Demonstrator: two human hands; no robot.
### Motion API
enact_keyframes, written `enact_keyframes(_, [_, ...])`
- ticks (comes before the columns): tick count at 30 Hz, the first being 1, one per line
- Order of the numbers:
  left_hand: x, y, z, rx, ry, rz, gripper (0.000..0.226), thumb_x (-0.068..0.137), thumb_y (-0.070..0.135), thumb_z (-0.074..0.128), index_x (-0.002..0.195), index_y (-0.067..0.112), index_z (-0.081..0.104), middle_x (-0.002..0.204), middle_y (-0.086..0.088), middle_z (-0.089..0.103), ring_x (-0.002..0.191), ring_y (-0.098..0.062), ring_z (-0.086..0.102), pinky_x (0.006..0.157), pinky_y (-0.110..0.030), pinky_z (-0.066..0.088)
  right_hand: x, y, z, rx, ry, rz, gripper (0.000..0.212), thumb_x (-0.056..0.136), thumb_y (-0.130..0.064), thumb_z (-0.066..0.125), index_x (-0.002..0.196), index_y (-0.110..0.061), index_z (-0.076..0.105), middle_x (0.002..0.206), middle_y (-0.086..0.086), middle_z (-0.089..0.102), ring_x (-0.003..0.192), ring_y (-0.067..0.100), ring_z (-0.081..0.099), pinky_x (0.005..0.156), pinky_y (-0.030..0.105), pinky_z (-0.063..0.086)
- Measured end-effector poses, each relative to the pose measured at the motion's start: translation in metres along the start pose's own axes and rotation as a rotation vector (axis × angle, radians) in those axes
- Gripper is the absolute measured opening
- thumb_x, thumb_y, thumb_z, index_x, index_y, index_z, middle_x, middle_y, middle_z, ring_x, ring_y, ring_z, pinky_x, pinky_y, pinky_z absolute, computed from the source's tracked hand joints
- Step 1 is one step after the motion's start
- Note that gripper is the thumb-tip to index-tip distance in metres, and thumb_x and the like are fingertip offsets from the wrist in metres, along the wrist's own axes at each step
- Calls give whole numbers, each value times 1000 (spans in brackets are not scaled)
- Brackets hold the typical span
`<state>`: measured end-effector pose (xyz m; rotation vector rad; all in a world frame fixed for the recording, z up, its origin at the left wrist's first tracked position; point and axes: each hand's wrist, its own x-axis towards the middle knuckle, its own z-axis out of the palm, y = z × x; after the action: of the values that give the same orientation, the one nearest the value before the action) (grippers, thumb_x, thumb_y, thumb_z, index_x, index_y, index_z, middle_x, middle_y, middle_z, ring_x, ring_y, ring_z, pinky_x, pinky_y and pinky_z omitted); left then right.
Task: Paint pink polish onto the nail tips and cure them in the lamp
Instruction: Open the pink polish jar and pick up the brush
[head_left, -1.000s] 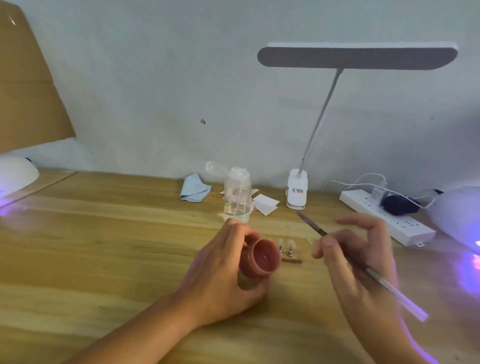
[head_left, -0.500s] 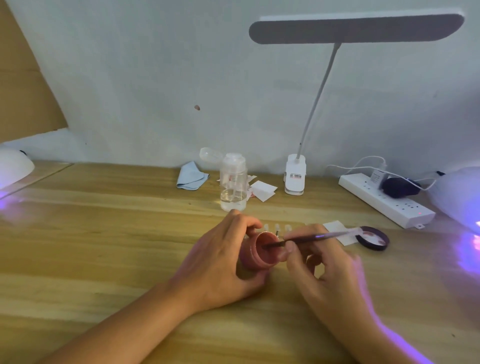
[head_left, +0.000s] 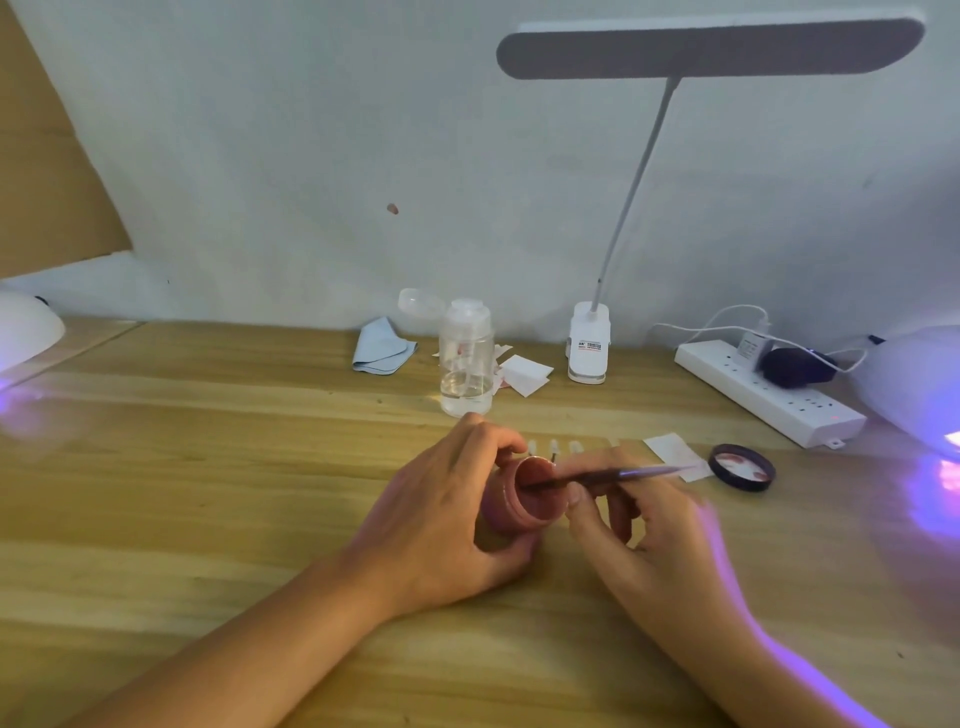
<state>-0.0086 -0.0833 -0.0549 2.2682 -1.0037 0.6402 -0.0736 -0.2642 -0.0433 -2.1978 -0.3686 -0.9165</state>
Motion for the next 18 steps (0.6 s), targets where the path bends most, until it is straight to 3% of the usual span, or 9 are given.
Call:
enact_keyframes(5, [0,1,0,23,17,12,61,69,54,70,119,32,42,112,18,51,98,-1,58,79,-26,53,-2,-1,-2,-14,-8,-3,16,82,-24,63,94,-33,69,58,-15,52,51,12,43,47,9,32])
enact_keyframes(7, [0,1,0,23,37,6,61,68,51,72,118,33,43,112,20,50,97,0,58,78,-26,53,-2,-2,-4,67,21,-14,14,84,-27,60,93,-34,68,61,-7,54,53,14,48,49,21,40])
enact_keyframes(9, [-1,1,0,8,49,1,60,68,50,74,118,33,44,112,21,50,98,1,57,79,-28,54,-5,-4,-6,230,83,13,17,84,-17,61,92,-31,67,66,-2,61,56,19,55,52,35,46])
enact_keyframes(10, [-2,1,0,-6,50,-4,60,68,49,74,118,33,45,112,21,50,98,0,57,80,-29,54,-6,-6,-6,307,117,37,18,84,-12,60,92,-27,66,67,0,64,57,20,58,54,36,48])
enact_keyframes(14, [-1,0,-2,-61,91,-38,59,68,48,72,117,31,43,110,21,51,99,-1,57,81,-27,51,2,-12,-14,603,278,212,6,86,-14,59,89,-10,63,68,10,70,54,13,56,52,21,46])
enact_keyframes(18, [3,-4,-2,-148,253,-147,60,68,47,69,116,28,40,109,14,54,100,-2,56,86,-16,45,26,-6,-24,710,391,437,21,87,-37,68,77,-18,65,64,11,68,48,14,45,45,20,41])
